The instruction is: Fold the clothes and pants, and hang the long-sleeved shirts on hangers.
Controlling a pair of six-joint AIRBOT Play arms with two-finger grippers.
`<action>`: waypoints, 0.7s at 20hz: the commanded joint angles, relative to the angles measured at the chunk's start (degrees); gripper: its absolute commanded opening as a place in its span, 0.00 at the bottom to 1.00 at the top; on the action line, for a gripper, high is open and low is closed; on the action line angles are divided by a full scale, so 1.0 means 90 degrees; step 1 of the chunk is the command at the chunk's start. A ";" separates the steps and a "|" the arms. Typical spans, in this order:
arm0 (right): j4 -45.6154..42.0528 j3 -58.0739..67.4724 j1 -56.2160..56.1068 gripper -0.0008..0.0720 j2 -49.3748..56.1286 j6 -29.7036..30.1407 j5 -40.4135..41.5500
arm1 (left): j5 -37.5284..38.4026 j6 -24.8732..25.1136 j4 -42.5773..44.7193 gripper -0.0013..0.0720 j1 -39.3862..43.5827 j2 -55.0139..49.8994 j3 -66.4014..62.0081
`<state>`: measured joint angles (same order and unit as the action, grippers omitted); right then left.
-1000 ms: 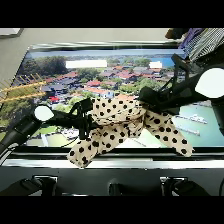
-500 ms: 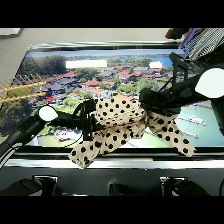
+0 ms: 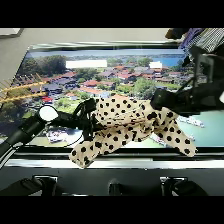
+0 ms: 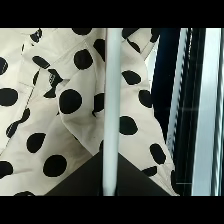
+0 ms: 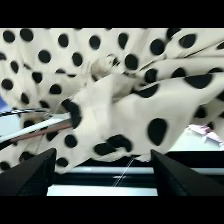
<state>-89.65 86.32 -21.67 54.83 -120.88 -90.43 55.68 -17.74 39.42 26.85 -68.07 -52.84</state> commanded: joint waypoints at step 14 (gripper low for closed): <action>0.2446 -0.0163 0.2776 0.74 0.1265 0.9435 -0.0748 | -0.0029 0.0002 -0.0005 0.05 0.0002 -0.0002 -0.0002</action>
<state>-73.34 84.99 2.87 62.65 -50.33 -96.03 55.44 -17.72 39.35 26.85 -68.07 -52.84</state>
